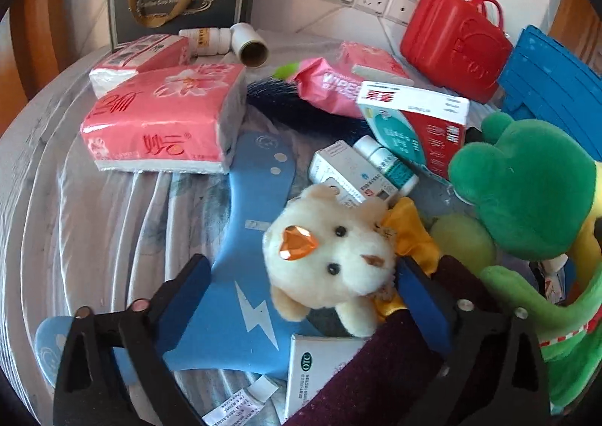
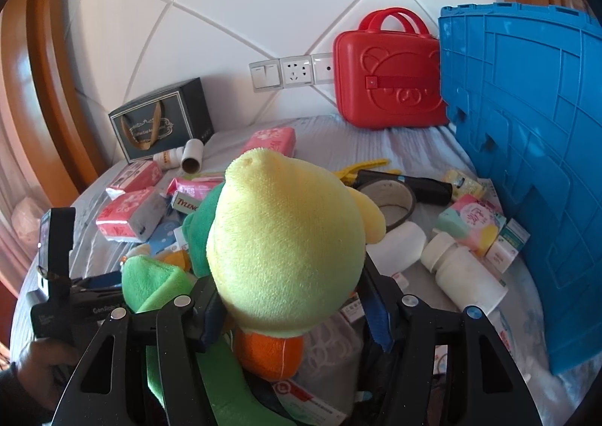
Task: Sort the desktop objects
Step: 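Lift the teddy and duck plush and carry them toward the blue crate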
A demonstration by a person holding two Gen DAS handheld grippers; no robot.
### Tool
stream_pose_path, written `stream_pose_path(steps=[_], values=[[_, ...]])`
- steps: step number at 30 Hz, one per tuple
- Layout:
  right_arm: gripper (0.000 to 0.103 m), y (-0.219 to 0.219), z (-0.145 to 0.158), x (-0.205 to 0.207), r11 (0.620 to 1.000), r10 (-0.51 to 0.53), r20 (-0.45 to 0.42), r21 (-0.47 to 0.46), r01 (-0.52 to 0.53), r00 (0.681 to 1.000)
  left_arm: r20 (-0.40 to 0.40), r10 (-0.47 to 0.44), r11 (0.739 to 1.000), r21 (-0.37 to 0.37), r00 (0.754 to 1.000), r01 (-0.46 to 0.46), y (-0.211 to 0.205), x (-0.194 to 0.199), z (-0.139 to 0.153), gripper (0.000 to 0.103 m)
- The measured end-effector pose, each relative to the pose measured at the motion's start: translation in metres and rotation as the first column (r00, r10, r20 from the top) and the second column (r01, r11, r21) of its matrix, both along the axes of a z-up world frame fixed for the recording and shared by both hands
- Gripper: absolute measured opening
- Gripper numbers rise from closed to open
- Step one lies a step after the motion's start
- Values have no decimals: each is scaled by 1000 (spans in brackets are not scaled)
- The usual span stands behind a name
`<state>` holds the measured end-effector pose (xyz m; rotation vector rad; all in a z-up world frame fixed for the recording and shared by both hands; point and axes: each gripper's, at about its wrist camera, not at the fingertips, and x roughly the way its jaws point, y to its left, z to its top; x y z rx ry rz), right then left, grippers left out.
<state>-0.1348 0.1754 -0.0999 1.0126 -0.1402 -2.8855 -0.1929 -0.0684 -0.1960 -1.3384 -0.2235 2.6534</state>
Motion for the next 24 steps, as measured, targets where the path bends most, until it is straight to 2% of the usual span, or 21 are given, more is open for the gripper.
stream_pose_path(steps=[2, 3, 5, 16, 24], values=[[61, 1, 1, 1, 1000, -1, -6, 1, 1, 1000, -45, -48, 998, -54, 998, 46, 12, 7, 8, 56], [61, 2, 1, 2, 1000, -4, -6, 0, 4, 1000, -60, -59, 995, -84, 996, 54, 18, 9, 13, 55], [61, 3, 3, 2, 1000, -11, -8, -5, 11, 1000, -82, -56, 996, -80, 995, 49, 20, 12, 21, 49], [62, -2, 25, 21, 1000, -20, -70, -9, 20, 997, -172, 17, 998, -51, 985, -26, -1, 28, 61, 48], [62, 2, 64, 47, 999, -31, -135, -27, 28, 990, -283, 1, 999, -47, 959, -15, 13, 58, 123, 48]])
